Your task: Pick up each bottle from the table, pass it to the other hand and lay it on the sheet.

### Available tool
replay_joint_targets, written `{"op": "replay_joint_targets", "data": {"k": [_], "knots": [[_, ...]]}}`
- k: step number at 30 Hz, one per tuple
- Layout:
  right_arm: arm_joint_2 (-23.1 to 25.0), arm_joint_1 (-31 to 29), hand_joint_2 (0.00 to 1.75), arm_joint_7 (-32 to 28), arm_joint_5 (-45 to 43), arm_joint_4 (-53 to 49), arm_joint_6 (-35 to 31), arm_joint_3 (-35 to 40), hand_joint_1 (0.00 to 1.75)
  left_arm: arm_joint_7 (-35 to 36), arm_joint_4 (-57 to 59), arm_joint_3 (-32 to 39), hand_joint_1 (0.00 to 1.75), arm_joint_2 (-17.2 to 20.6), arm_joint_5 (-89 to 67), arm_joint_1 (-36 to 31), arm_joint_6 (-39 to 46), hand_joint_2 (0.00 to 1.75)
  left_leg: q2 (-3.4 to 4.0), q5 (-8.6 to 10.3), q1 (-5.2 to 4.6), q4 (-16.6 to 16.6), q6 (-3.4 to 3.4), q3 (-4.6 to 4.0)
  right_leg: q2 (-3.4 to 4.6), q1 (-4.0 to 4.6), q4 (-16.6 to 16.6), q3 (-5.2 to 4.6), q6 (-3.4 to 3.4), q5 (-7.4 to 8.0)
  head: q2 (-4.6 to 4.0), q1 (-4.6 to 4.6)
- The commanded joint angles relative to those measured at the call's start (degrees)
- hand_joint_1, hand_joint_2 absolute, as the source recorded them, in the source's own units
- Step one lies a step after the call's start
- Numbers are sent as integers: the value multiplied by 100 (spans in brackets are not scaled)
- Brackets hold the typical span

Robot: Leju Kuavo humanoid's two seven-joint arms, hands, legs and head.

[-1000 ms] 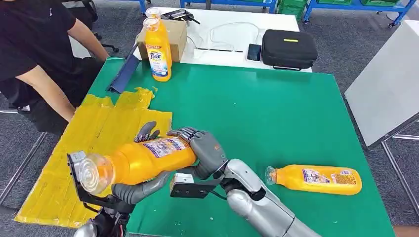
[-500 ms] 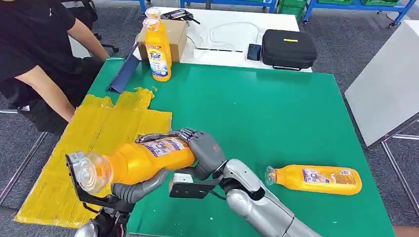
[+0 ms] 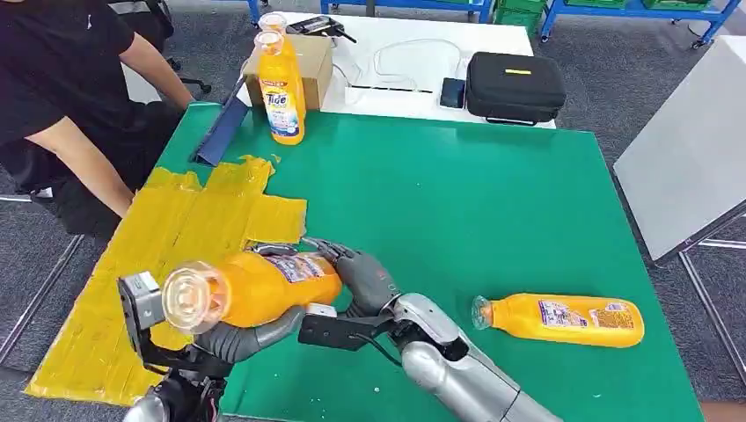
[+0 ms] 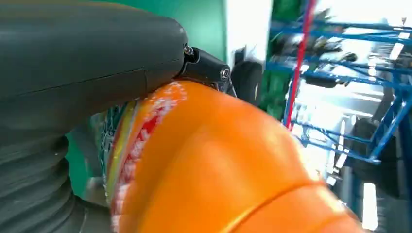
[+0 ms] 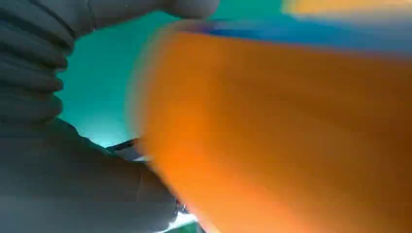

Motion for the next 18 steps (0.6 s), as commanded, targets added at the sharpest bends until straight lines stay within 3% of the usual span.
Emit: {"op": "replay_joint_targets", "data": {"k": [1, 4, 6, 8, 10, 13, 14, 15, 16, 18], "knots": [[-390, 393, 0, 256, 330, 299, 179, -399, 0, -195, -201, 318, 175, -169, -542, 22, -228, 175, 3, 0, -2, -2, -6, 2, -23, 0, -4, 10, -4, -2, 0, 4], [-586, 1055, 0, 680, 849, -1047, 546, -950, 0, 208, -728, 572, 175, -249, -980, -320, -9, 175, 26, -4, 2, 7, -13, -6, -26, 7, 2, 5, -11, -4, 0, 0], [-671, 1410, 0, 617, 990, -1464, 669, -1269, 0, 270, -839, 749, 175, -273, -1083, -258, -83, 175, -18, 2, 2, 13, -9, -23, -51, 4, 5, -13, -7, -8, 0, 2], [-721, 1747, 0, 1317, 1598, -2351, 1138, -1355, 0, 130, -927, 853, 175, -292, -1255, -188, -84, 175, -17, -1, 2, 11, -15, -12, -66, 7, 2, 1, -12, -12, 0, 4], [-715, 2309, 0, 1526, 1781, -3322, 1391, -1678, 0, -75, -1023, 1047, 175, -295, -1913, -86, -25, 175, 5, -9, -1, 12, -11, -10, -36, 3, 8, -4, -10, -12, 0, -2], [-697, 3004, 0, 1221, 2095, -4273, 1207, -2210, 0, -8, -959, 1269, 175, -285, -4628, -55, -170, 175, -18, -5, 0, 9, -9, -14, -55, 3, 6, -3, -7, -15, 0, 4], [-674, 3136, 175, 1165, 2210, -4466, 1103, -2335, 0, 133, -849, 1166, 175, -215, -5804, -87, -209, 175, -11, -10, 0, 9, -12, -7, -58, 5, 5, 7, -10, -20, 0, -2], [-614, 3288, 175, 1012, 2315, -4706, 1008, -2507, 0, 178, -606, 1083, 175, -278, -6576, -72, -244, 175, 4, -16, 1, 11, -15, 1, -57, 7, 5, 13, -12, -22, 0, 0], [-671, 3356, 175, 1038, 2490, -4909, 1022, -2596, 0, 316, -356, 949, 175, -125, -7754, -91, -135, 175, 5, -14, 2, 12, -16, -3, -58, 8, 6, 11, -12, -20, 0, 2], [-1024, 3868, 175, 954, 2419, -5347, 825, -2861, 0, 392, 694, 744, 175, 119, -8659, 76, 130, 175, -8, -4, -2, 1, -11, -4, -57, 2, -5, 12, -8, -12, 0, 0]]}}
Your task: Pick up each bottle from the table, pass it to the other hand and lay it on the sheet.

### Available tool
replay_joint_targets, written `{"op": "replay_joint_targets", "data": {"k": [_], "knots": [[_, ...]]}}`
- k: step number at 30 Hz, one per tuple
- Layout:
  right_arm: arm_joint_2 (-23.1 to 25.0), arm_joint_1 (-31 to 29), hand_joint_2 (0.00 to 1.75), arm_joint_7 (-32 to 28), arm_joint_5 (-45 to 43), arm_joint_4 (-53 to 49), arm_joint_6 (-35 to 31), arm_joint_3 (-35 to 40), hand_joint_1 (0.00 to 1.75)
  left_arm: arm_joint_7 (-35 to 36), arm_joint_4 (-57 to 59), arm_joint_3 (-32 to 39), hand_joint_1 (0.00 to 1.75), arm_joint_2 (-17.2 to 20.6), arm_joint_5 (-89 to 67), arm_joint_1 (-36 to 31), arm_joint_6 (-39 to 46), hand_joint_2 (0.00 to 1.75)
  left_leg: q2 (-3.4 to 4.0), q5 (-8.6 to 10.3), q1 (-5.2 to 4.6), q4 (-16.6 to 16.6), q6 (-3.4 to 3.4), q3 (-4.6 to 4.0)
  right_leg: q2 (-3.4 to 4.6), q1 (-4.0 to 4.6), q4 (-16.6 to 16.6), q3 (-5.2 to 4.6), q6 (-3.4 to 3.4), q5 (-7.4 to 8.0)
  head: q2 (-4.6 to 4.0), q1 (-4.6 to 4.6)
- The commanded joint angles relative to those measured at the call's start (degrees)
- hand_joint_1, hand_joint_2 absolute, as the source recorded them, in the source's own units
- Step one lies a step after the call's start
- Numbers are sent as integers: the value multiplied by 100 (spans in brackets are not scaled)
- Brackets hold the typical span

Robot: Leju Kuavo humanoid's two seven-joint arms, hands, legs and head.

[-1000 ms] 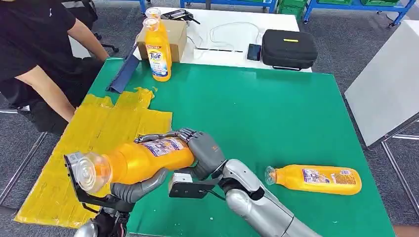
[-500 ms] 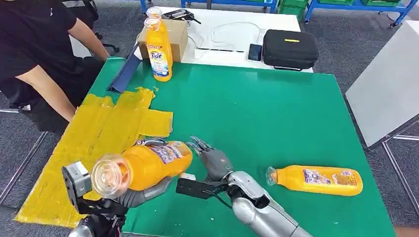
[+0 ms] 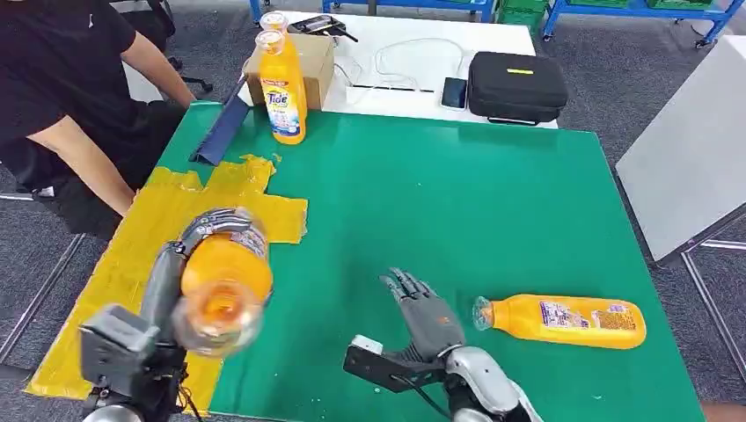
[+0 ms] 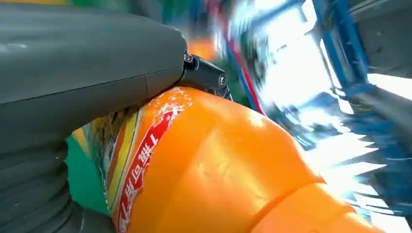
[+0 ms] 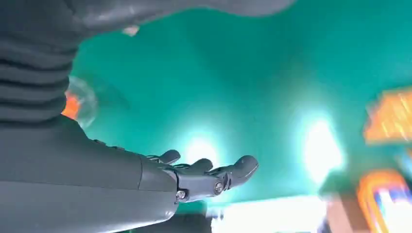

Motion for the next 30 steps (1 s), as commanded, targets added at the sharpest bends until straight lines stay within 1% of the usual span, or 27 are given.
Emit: {"op": "replay_joint_targets", "data": {"k": [1, 2, 3, 4, 5, 6, 7, 8, 10, 11, 12, 13, 14, 15, 16, 18, 20, 21, 22, 23, 24, 25, 26, 27, 28, 29, 30], "knots": [[-501, 1533, 175, -307, 296, -2371, -372, -1308, 0, 338, 1960, -171, 175, 380, -4062, 84, 584, 175, 4, 3, -7, -10, -6, 15, -33, -3, -9, 22, -4, -5, 0, 0], [-586, 1635, 175, -379, 382, -2469, -470, -1353, 0, 665, 2328, -297, 175, 582, -4656, 41, 264, 175, 1, 6, -9, -23, -9, 32, -51, -4, -24, 39, -7, -6, 0, -2], [-815, 1724, 175, -424, 374, -2546, -523, -1448, 0, 748, 2700, -372, 175, 689, -4668, -11, 266, 175, -2, 6, -14, -23, -8, 31, -48, -8, -23, 33, -7, -7, 0, 0], [-868, 1751, 175, -484, 292, -2545, -552, -1540, 0, 763, 2847, -369, 175, 714, -4643, -22, 348, 175, -3, 4, -15, -18, -5, 27, -39, -12, -19, 26, -4, -5, 0, -2], [-935, 1830, 175, -551, 205, -2563, -595, -1697, 0, 1020, 2929, -444, 175, 792, -4733, -78, 126, 175, 4, 4, -13, -18, -10, 30, -46, -8, -21, 32, -8, -6, 0, 0], [-904, 1712, 175, -645, 96, -2696, -589, -1733, 0, 1128, 2885, -496, 175, 807, -4714, -127, -171, 175, 15, 1, -10, -14, -10, 27, -32, -6, -20, 27, -8, -3, 0, 0], [-880, 1637, 175, -463, 43, -2774, -248, -1774, 0, 1201, 2851, -543, 175, 854, -4631, -145, -509, 175, 18, -1, -11, -10, -7, 21, -22, -7, -14, 18, -6, -3, 0, -2], [-946, 1691, 175, -471, -19, -2834, -264, -1858, 0, 1346, 2927, -606, 175, 982, -4595, -125, -740, 175, 36, -2, -11, -4, -11, 16, -18, -7, -7, 11, -9, -3, 0, 0], [-1010, 1732, 175, -484, -113, -2894, -272, -1993, 0, 1424, 2955, -733, 175, 1084, -4555, -161, -739, 175, 33, -1, -13, -6, -7, 11, -6, -10, -6, 4, -5, -1, 0, -4], [-1115, 1953, 175, -601, -172, -2847, -392, -2150, 0, 1508, 3218, -804, 175, 1285, -4357, -107, -1024, 175, 46, -2, -10, -10, -13, 22, -14, -6, -11, 15, -10, -3, 0, 0], [-1080, 1818, 175, -724, -201, -2901, -492, -2157, 0, 1521, 3220, -859, 175, 1289, -4359, -161, -974, 175, 55, -5, -6, -10, -18, 30, -16, 0, -14, 24, -14, -4, 0, 0], [-1065, 1716, 175, -687, -226, -2927, -384, -2144, 0, 1535, 3197, -878, 175, 1282, -4354, -185, -972, 175, 32, -2, -7, -12, -11, 30, -21, -3, -17, 26, -9, -5, 0, -2], [-1155, 1888, 175, -683, -286, -2847, -352, -2276, 0, 1558, 3425, -934, 175, 1459, -4092, -163, -1244, 175, 45, -4, -7, -11, -16, 34, -22, -1, -15, 28, -13, -6, 0, -2], [-1159, 1871, 175, -701, -319, -2822, -338, -2325, 0, 1600, 3499, -998, 175, 1524, -4058, -198, -1248, 175, 57, -5, -6, -10, -18, 33, -17, 0, -14, 24, -14, -4, 0, -2], [-1122, 1731, 175, -764, -341, -2867, -367, -2320, 0, 1593, 3473, -1058, 175, 1523, -4066, -254, -1246, 175, 41, -4, -7, -8, -9, 24, -7, -3, -11, 17, -6, -2, 0, 0], [-1211, 1851, 175, -841, -436, -2708, -321, -2469, 0, 1567, 3757, -1106, 175, 1688, -3702, -265, -1495, 175, 66, -6, -4, -10, -16, 33, -6, 2, -15, 24, -12, -1, 0, -2], [-1236, 2061, 175, -1075, -475, -2516, -480, -2636, 0, 1494, 4082, -1154, 175, 1817, -3621, -279, -1294, 175, 58, -4, -3, -13, -18, 43, -17, 4, -20, 41, -14, -1, 0, 0], [-1235, 1983, 175, -1141, -481, -2487, -470, -2641, 0, 1422, 4130, -1186, 175, 1819, -3503, -323, -1339, 175, 24, 3, -6, -20, -12, 48, -23, -1, -23, 47, -9, 2, 0, -2], [-1231, 1900, 175, -1085, -485, -2502, -370, -2637, 0, 1426, 4102, -1177, 175, 1822, -3395, -332, -1434, 175, 29, 4, -5, -21, -17, 56, -30, 1, -26, 51, -14, 2, 0, -2], [-1242, 1957, 175, -1118, -486, -2436, -404, -2706, 0, 1389, 4154, -1159, 0, 1817, -3379, -306, -1212, 175, 12, -4, -10, -13, -11, 66, -18, -4, -15, 14, -6, -10, 0, 0], [-1234, 1876, 175, -1058, -492, -2491, -281, -2700, 0, 1373, 4070, -1261, 0, 1807, -3470, -351, -1123, 175, 25, -5, -8, -14, -16, 65, -14, -1, -17, 10, -3, -13, 0, 2], [-1258, 1978, 175, -1089, -500, -2449, -309, -2764, 0, 1366, 4140, -1274, 0, 1837, -3470, -347, -1101, 175, 10, -19, -12, -19, -15, 80, -10, -3, -17, 31, -6, -22, 0, -4], [-1262, 2013, 175, -1159, -487, -2445, -364, -2793, 0, 1259, 4105, -1240, 0, 1797, -3388, -333, -917, 0, -2, -23, -15, -21, -13, 90, -11, -5, -17, 40, -11, -30, 0, -2], [-1252, 1970, 175, -1111, -459, -2554, -325, -2777, 0, 1238, 3945, -1238, 0, 1735, -3447, -333, -730, 0, 20, -13, -10, -27, -21, 82, -12, 0, -24, 31, -17, -17, 0, -2], [-1235, 1844, 175, -1012, -439, -2676, -227, -2709, 0, 1321, 3731, -1254, 0, 1663, -3491, -365, -888, 0, 4, -19, -10, -21, -17, 85, -15, 1, -19, 33, -16, -23, 0, -2], [-1271, 1909, 175, -842, -404, -2663, -82, -2727, 0, 1358, 3670, -1189, 0, 1633, -3396, -310, -948, 0, -8, -18, -16, -19, -16, 91, -17, -5, -14, 36, -14, -27, 0, -4], [-1351, 2101, 175, -881, -417, -2633, -149, -2796, 0, 1274, 3697, -1138, 0, 1650, -3306, -232, -807, 0, 8, -9, -13, -19, -18, 78, -19, -2, -14, 24, -19, -18, 0, -2]]}}
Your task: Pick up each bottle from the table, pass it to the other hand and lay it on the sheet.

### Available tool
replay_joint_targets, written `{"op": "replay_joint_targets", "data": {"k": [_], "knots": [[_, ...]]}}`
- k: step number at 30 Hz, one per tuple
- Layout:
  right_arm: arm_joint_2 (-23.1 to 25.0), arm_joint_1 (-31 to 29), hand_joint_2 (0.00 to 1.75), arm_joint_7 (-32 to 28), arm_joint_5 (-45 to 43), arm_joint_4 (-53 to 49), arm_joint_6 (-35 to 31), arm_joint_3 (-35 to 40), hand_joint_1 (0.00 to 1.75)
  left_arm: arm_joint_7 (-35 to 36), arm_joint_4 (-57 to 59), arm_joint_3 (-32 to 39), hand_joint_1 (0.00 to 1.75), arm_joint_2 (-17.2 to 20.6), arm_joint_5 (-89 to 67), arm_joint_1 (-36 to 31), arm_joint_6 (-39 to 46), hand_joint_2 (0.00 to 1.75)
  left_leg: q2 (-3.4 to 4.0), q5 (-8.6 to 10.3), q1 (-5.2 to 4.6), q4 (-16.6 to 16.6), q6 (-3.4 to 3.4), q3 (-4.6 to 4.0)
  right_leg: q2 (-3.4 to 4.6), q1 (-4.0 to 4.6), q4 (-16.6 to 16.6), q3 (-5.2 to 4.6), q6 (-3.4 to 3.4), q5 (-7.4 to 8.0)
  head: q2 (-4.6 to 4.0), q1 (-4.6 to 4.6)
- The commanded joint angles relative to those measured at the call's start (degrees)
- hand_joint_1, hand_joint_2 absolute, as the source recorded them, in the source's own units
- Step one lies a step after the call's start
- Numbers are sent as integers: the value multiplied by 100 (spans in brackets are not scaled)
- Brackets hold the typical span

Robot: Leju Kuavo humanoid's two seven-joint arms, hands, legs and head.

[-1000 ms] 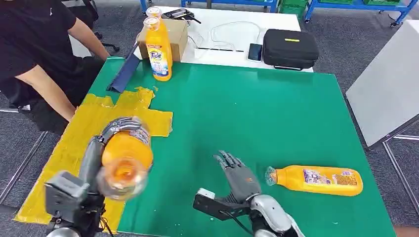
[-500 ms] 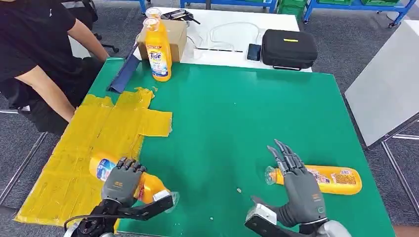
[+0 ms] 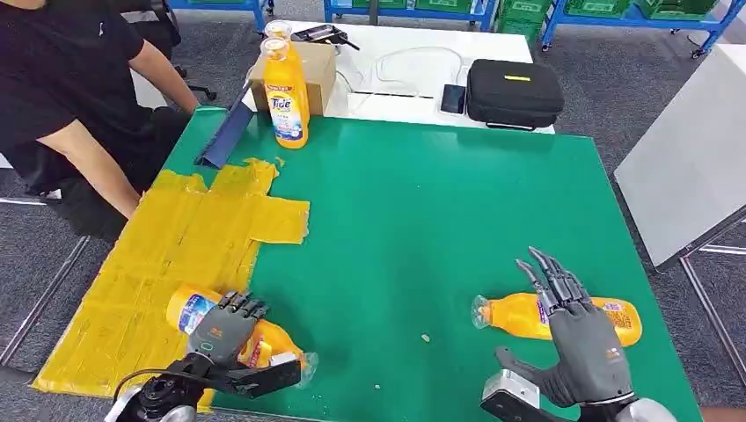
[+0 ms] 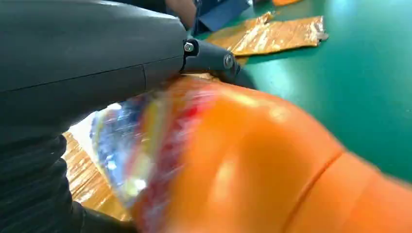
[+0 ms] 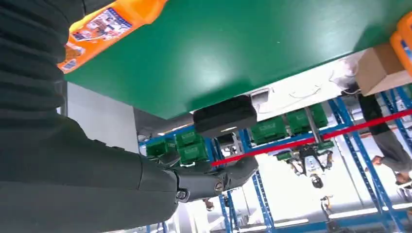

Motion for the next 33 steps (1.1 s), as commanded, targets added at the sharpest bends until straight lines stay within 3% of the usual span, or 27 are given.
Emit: {"op": "replay_joint_targets", "data": {"k": [1, 2, 5, 9, 12, 17, 18, 21, 23, 24, 28, 29, 33], "knots": [[-118, 355, 175, 43, 34, 239, 9, -367, 0, -126, 548, -227, 0, 109, 173, 143, 365, 0, 30, 17, 2, -4, -10, -7, -8, 3, -5, -5, -5, 12, 0, 2], [-117, 437, 175, -125, 88, 276, -204, -426, 0, -300, 561, -130, 0, 26, 278, 191, 730, 0, 33, 21, 5, -12, -13, 0, -15, 8, -15, 5, 5, 22, 0, 0], [-119, 428, 175, 140, 161, 163, 35, -465, 0, -349, 31, 86, 0, -258, 517, 300, 793, 0, 40, 22, 8, -8, -12, 2, -14, 10, -15, 3, 9, 23, 0, 4], [-64, 814, 175, -66, 207, 268, -238, -637, 0, -579, -147, 376, 0, -499, 763, 509, 1154, 0, 58, 20, 7, -1, -8, -8, -9, 7, -7, 51, 7, 30, 0, 2], [-227, 1097, 175, 119, 560, 282, -187, -647, 0, -855, -619, 823, 0, -922, 1591, 707, 1195, 0, 53, 19, 7, 3, -9, -15, -21, 6, -7, 46, 6, 26, 0, 4], [-272, 916, 175, 312, 599, 163, -53, -527, 0, -612, -1106, 872, 0, -1022, 1563, 644, 737, 0, 55, 20, 8, 13, -8, -60, -11, 3, 2, -7, 8, 33, 0, 4], [-332, 951, 175, 486, 771, 174, 70, -535, 0, -712, -1131, 1081, 0, -1227, 2111, 718, 757, 0, 55, 23, 4, 8, -8, -66, -8, -1, 1, -18, 8, 35, 0, 0], [-415, 1341, 175, 573, 707, 317, -3, -723, 0, -928, -1312, 1342, 0, -1374, 2962, 905, 562, 0, 55, 20, 5, 8, -8, -64, -5, 0, 0, -17, 7, 33, 0, 4], [-445, 1649, 175, 403, 360, 634, -147, -1123, 0, -1382, -1574, 1548, 0, -1478, 4275, 1129, 301, 0, 82, 12, 10, 11, -17, -58, -15, 8, -1, -10, 0, 27, 0, 2], [-425, 1676, 175, 255, 335, 815, -175, -1297, 0, -1545, -1712, 1649, 0, -1520, 4972, 1225, 125, 0, 51, 18, 7, 7, -8, -60, -15, 3, -4, -11, 8, 29, 0, 4], [-31, 1278, 175, -135, 431, 1424, 401, -1960, 0, -1408, -2802, 1852, 0, -1482, 6571, 1564, -249, 0, 62, 15, 12, 10, -7, -69, 4, 7, -5, -18, 10, 33, 0, 2], [64, 1110, 175, -235, 481, 1605, 569, -2100, 0, -1412, -3063, 1881, 0, -1457, 6777, 1618, -290, 0, 90, 7, 15, 12, -12, -65, 12, 12, -6, -14, 6, 32, 0, 2], [178, 770, 175, -282, 814, 2150, 931, -2374, 0, -1472, -3377, 1920, 0, -1433, 7225, 1652, -370, 0, 84, 14, 16, 8, -9, -72, 11, 11, -10, -23, 6, 37, 0, 4]]}}
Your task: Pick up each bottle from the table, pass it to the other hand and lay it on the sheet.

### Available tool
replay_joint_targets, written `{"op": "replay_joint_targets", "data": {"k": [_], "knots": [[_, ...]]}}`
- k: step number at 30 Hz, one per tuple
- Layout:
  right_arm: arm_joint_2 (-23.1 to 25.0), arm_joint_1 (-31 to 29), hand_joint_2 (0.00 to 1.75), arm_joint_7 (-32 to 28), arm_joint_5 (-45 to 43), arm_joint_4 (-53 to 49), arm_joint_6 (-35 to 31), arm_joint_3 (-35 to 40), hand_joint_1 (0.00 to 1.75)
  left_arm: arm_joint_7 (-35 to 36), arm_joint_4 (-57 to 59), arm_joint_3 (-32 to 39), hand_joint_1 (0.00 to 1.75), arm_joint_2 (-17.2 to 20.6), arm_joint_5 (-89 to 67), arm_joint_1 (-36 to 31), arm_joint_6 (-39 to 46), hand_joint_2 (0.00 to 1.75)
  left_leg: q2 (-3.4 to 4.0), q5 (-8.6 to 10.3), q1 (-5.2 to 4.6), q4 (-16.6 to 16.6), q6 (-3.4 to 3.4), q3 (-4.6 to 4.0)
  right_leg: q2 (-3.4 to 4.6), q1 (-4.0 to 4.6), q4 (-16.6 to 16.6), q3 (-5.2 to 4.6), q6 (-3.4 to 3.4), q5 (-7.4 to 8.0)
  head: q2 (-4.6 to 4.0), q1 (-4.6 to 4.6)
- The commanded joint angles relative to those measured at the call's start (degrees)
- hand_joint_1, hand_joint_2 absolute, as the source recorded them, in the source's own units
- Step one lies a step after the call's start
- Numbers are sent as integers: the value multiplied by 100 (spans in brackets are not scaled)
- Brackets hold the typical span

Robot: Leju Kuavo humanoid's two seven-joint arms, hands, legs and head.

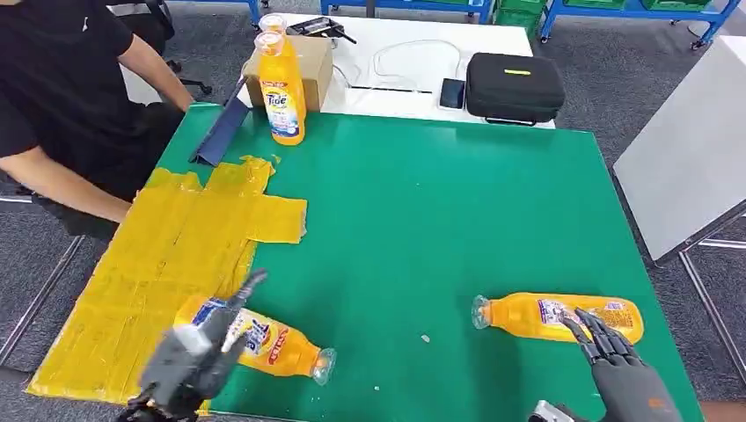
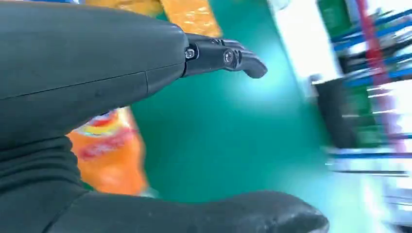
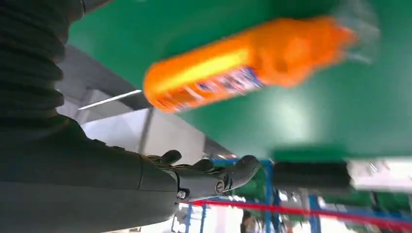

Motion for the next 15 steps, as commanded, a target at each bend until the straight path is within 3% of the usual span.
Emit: {"op": "replay_joint_targets", "data": {"k": [1, 4, 6, 8, 15], "knots": [[548, -683, 175, -225, 489, 1602, 601, -1055, 0, -21, -1174, 443, 0, -82, 785, 292, -211, 0, 43, -3, 14, -1, -15, 12, -9, 19, -16, 17, -12, 5, 0, -2], [690, -1064, 175, -169, 861, 1730, 814, -1193, 0, 259, -1249, 329, 0, -91, 787, 122, -81, 0, 50, -1, 12, -6, -19, 20, -16, 18, -19, 22, -16, 5, 0, 0], [735, -1138, 175, -318, 958, 1839, 726, -1312, 0, -11, -1190, 318, 0, -77, 873, 159, -80, 0, 33, 1, 9, -4, -12, 14, -5, 12, -13, 12, -9, 7, 0, 0], [725, -1467, 175, -167, 1056, 1767, 986, -1208, 0, 406, -1370, 207, 0, -154, 919, -122, -9, 0, 35, 2, 10, -8, -13, 20, -10, 14, -18, 20, -11, 7, 0, 0], [713, -1462, 175, -60, 1058, 1698, 1101, -1171, 0, 540, -1407, 154, 0, -121, 937, -164, 40, 0, 23, 1, 8, -2, -9, 19, -10, 11, -9, 18, -6, 4, 0, 0]]}}
